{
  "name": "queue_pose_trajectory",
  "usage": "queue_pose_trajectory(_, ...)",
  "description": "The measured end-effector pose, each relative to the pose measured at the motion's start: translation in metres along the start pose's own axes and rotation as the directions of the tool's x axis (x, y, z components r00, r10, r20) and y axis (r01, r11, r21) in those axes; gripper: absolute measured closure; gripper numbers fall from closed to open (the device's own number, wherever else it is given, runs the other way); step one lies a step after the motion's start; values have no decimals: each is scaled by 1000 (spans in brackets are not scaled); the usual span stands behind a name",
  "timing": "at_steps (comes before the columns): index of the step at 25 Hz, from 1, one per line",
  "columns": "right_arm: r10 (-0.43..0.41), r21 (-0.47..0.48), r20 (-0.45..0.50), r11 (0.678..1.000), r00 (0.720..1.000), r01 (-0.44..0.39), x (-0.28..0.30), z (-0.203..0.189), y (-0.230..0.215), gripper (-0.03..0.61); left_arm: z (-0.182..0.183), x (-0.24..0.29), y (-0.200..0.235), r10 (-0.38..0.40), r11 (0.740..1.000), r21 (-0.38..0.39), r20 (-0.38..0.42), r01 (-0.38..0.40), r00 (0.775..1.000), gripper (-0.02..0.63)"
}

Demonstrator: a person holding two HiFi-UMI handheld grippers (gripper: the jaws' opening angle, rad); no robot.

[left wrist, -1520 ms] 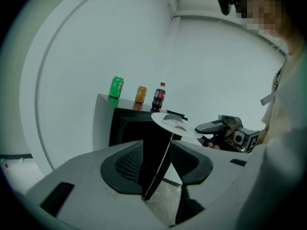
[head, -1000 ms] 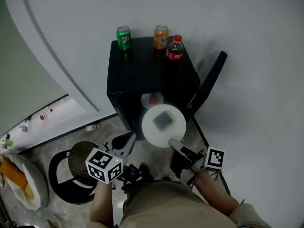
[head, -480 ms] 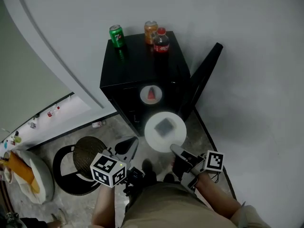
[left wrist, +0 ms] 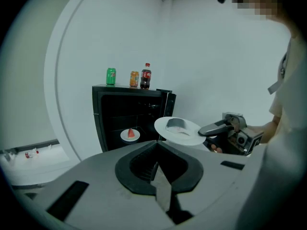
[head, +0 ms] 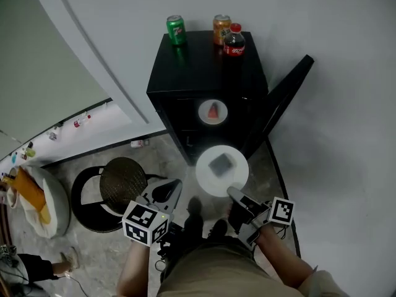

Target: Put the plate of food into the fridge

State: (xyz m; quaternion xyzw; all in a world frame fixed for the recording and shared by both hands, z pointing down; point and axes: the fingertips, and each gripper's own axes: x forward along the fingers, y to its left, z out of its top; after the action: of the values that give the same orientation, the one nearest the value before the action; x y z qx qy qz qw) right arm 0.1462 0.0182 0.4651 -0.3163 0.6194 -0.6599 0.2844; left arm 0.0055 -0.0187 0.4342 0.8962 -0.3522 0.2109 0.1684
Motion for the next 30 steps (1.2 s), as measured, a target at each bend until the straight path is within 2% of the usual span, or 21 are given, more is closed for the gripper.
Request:
queue_pose_trajectory(6,-21,9,-25,1000,999,22,10,-10,-14,546,-20,-10,10,20,998,-54,-12,-21,1000,604)
queue_pose_trajectory(12,-75,-1,13,997,997,75,24,-9,-31,546,-23,-4,22,-41,996,-83,14,42,999,603)
queue_pose_trajectory(20,-133,-14,96,991,986,135,67,0,-75,546,-55,6,64,-111,985,-135,-12,109,994,603)
queue_pose_trajectory(26,-116,20,164,993,980,115,93,8,-108,546,-68,17,82,-167,978,-130,-24,163,986,603)
queue_pose_trajectory(30,-139,6,179,990,974,140,102,12,-126,546,-76,19,87,-191,973,-136,-37,184,981,603)
